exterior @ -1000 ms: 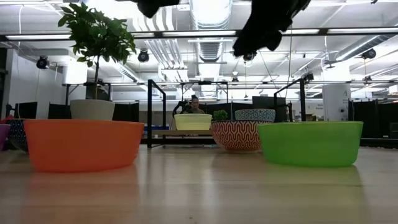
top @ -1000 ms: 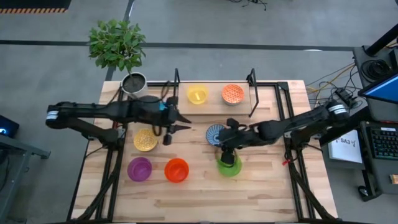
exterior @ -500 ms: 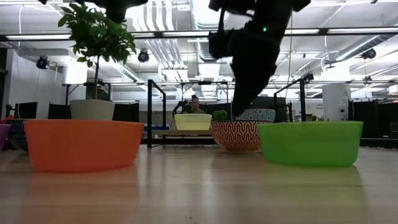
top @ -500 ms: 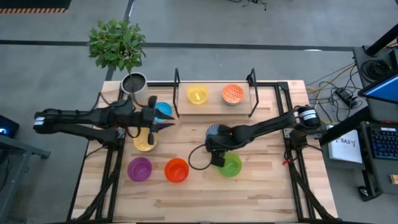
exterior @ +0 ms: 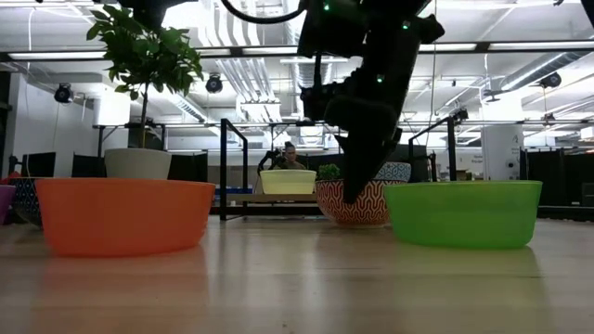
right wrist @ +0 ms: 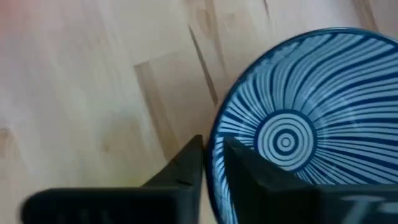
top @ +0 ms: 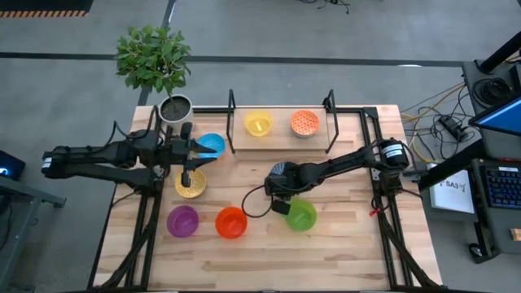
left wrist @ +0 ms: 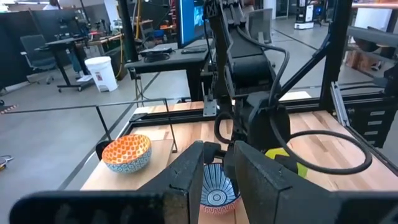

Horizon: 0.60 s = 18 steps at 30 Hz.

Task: Place and stack bowls onto a shelf
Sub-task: Stack the blue patterned bowl on top of the orange patterned bowl on the shelf

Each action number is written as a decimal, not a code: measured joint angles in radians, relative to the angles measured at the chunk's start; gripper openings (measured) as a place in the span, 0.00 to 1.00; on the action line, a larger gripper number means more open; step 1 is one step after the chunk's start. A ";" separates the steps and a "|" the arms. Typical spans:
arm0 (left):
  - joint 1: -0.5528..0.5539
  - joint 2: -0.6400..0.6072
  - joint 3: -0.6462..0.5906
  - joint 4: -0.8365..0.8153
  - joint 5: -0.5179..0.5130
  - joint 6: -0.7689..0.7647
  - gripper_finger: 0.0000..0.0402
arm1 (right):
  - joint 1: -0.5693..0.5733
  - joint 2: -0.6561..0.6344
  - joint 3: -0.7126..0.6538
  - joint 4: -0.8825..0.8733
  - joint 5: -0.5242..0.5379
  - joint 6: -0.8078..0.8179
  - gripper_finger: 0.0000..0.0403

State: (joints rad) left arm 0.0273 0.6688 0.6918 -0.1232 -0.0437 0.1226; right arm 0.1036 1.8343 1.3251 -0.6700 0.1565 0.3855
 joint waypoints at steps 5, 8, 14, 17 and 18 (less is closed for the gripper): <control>0.000 0.009 0.000 -0.008 0.000 0.011 0.19 | 0.000 -0.014 0.009 -0.022 -0.007 -0.003 0.04; 0.000 0.018 0.000 -0.006 0.000 0.024 0.19 | 0.006 -0.027 0.052 -0.070 -0.014 -0.015 0.04; 0.001 0.027 0.000 0.010 0.000 0.033 0.19 | -0.003 -0.040 0.210 -0.208 -0.001 -0.092 0.04; 0.001 0.027 0.000 0.011 0.000 0.033 0.19 | -0.033 -0.041 0.299 -0.279 0.047 -0.157 0.03; 0.000 0.027 0.000 0.011 0.000 0.033 0.19 | -0.048 -0.043 0.328 -0.307 0.066 -0.179 0.03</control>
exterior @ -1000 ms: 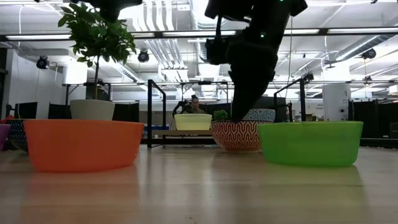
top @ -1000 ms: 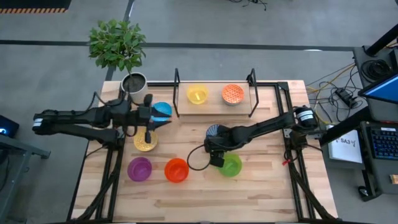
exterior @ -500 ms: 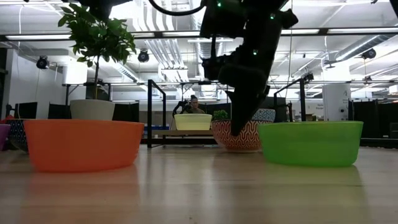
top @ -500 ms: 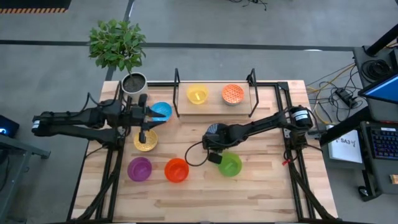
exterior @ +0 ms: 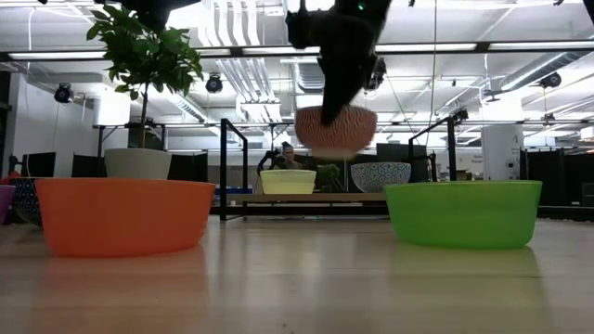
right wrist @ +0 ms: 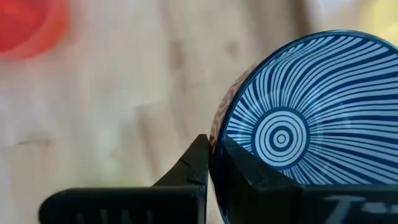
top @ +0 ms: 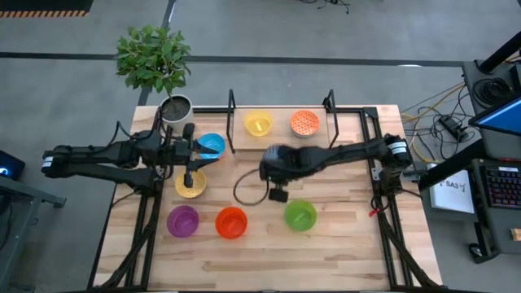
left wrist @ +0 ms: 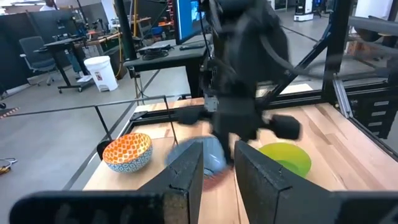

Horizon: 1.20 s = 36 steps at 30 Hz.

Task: Place and stack bowls onto a shelf
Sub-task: Stack the blue patterned bowl on top of the orange patterned bowl on the shelf

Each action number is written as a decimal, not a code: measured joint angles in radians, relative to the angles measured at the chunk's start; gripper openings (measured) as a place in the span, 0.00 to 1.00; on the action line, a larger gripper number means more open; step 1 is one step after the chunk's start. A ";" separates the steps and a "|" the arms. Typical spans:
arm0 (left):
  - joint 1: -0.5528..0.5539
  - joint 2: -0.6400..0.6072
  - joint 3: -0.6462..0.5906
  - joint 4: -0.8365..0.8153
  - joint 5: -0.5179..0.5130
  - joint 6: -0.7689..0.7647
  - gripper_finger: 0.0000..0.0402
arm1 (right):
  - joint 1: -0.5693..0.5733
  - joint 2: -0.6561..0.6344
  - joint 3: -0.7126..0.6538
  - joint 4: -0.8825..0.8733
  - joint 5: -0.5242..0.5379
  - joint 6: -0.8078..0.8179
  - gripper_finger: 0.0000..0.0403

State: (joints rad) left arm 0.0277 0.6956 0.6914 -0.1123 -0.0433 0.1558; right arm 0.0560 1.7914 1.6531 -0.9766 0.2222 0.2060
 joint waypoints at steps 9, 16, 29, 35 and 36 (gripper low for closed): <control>0.000 0.000 0.000 0.000 0.000 0.000 0.19 | -0.232 -0.012 0.141 -0.168 0.067 -0.149 0.03; 0.000 -0.003 0.000 -0.006 0.000 0.001 0.19 | -0.404 -0.061 0.030 -0.131 0.023 -0.197 0.03; 0.000 -0.002 0.000 -0.006 0.000 0.019 0.19 | -0.489 -0.116 -0.155 0.025 -0.058 -0.218 0.03; 0.000 -0.002 0.000 -0.001 0.000 0.019 0.19 | -0.500 -0.116 -0.184 0.041 -0.057 -0.208 0.03; 0.000 -0.002 0.000 -0.001 0.000 0.019 0.19 | -0.503 -0.116 -0.190 0.041 -0.058 -0.206 0.03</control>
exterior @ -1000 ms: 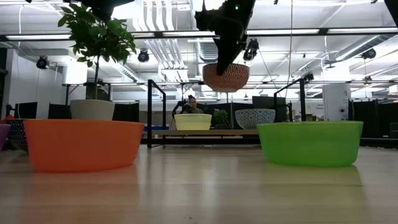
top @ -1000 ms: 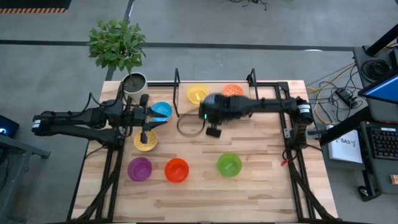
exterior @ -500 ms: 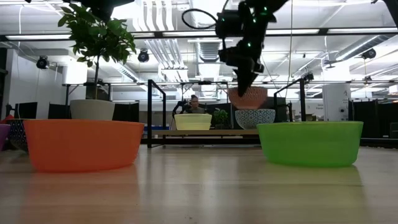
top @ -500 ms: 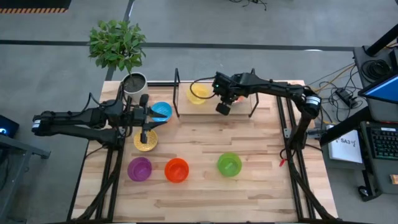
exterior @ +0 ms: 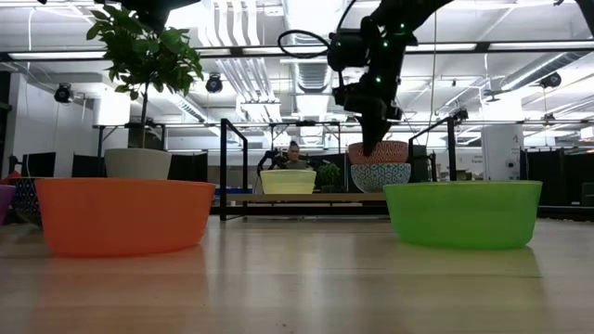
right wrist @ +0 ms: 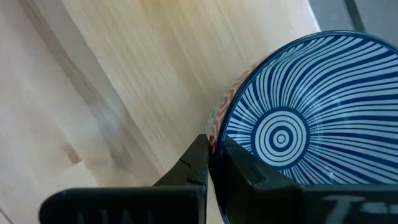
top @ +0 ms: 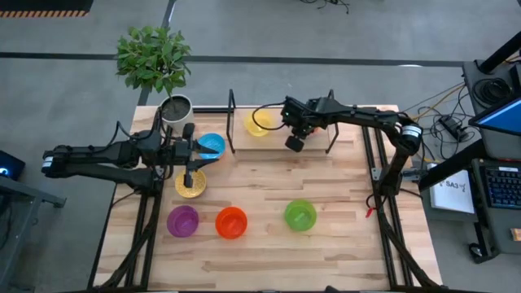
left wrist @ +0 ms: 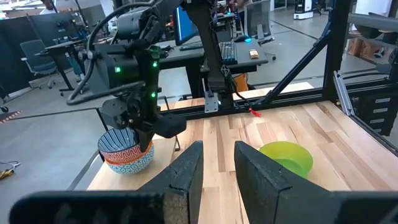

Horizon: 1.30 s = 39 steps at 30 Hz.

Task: Place and stack bowls onto a shelf
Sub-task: Stack the blue patterned bowl on top of the orange patterned bowl on the shelf

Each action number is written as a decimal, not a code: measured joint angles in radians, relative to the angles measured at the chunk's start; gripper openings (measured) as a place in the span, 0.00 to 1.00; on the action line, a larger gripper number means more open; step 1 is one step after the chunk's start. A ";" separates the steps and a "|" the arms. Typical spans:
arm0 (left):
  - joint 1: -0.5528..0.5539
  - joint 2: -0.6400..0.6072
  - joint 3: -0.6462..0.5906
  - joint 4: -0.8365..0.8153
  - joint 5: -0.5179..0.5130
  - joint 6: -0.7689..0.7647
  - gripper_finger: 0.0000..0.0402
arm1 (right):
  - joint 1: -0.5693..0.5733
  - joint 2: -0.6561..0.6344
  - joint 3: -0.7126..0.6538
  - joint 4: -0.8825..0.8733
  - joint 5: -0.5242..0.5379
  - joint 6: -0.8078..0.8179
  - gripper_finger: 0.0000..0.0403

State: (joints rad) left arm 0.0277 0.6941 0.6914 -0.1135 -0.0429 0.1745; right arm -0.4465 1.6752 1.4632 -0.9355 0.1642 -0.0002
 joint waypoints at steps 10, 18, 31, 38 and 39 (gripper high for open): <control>0.000 0.000 0.000 0.000 0.000 0.000 0.19 | -0.006 -0.002 -0.013 0.028 0.023 0.023 0.20; 0.000 0.000 0.000 0.001 0.000 0.000 0.19 | -0.006 -0.032 -0.013 0.056 0.022 0.039 0.31; 0.000 0.000 0.000 -0.004 0.000 0.000 0.19 | -0.012 -0.166 -0.319 0.583 0.074 0.000 0.03; 0.000 0.000 0.000 0.000 0.000 0.000 0.19 | -0.012 -0.254 -0.463 0.730 0.101 0.035 0.03; 0.000 0.000 0.000 0.001 0.000 0.000 0.19 | -0.012 -0.273 -0.465 0.736 0.102 0.044 0.03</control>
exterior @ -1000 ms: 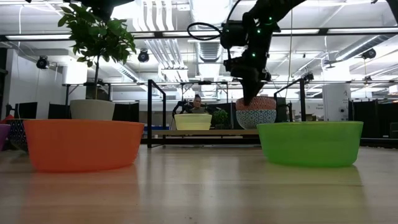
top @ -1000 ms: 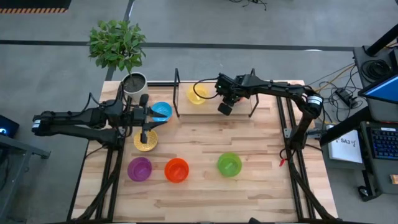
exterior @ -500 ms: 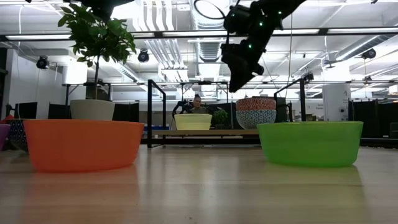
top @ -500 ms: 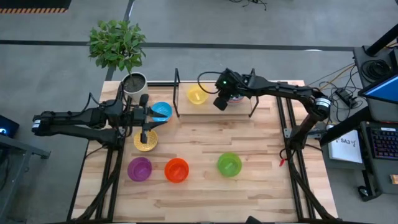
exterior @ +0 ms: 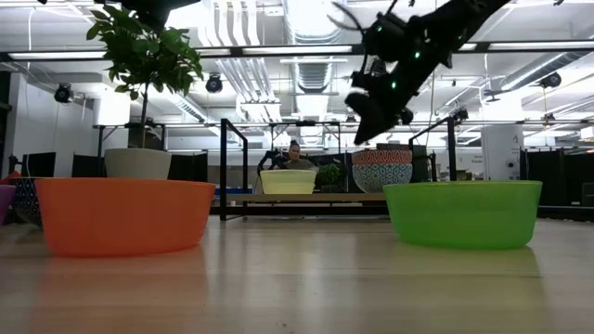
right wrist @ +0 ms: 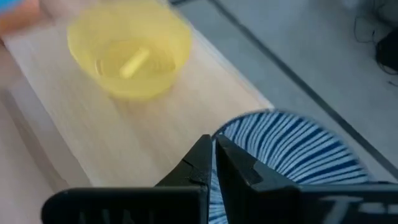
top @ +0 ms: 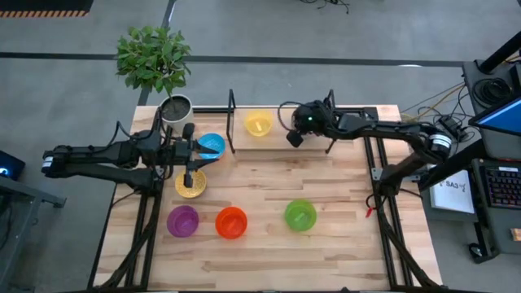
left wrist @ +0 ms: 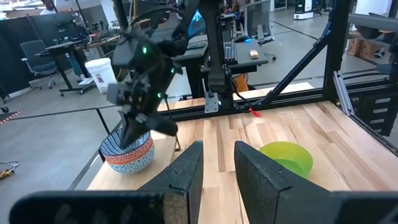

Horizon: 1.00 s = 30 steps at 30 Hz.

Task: Place and stack bowls onto a shelf
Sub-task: Stack the blue patterned bowl on top of the orange patterned bowl on the shelf, then stack the orange bowl on top of the yellow bowl on the shelf

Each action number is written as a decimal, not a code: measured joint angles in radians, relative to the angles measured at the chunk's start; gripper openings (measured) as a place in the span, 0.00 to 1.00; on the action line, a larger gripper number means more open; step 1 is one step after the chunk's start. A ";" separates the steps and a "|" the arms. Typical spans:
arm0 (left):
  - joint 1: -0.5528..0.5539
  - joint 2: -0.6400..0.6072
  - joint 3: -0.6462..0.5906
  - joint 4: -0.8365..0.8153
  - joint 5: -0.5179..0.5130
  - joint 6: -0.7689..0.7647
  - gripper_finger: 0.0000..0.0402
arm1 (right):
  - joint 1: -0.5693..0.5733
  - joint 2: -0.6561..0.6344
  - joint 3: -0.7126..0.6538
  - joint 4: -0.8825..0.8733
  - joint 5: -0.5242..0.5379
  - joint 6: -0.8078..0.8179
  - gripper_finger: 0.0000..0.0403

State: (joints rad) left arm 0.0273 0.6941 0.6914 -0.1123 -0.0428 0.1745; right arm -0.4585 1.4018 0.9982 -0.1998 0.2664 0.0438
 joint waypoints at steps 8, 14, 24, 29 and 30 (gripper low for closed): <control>0.000 0.003 0.000 0.007 0.000 0.000 0.19 | -0.007 -0.161 -0.090 0.029 0.149 0.112 0.03; 0.000 0.005 0.000 0.008 0.000 0.000 0.19 | -0.059 -0.176 -0.142 0.018 0.174 0.310 0.02; 0.000 0.006 0.000 -0.020 0.001 -0.041 0.19 | 0.103 -0.253 -0.090 -0.022 0.163 0.317 0.02; 0.000 0.040 0.000 -0.039 0.002 -0.121 0.19 | 0.302 -0.302 -0.131 0.020 0.163 0.275 0.02; 0.000 0.051 0.000 -0.039 0.002 -0.135 0.19 | 0.343 -0.304 -0.142 0.036 0.163 0.261 0.02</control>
State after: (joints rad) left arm 0.0273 0.7448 0.6914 -0.1513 -0.0408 0.0394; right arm -0.1151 1.0981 0.8562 -0.1638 0.4293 0.3044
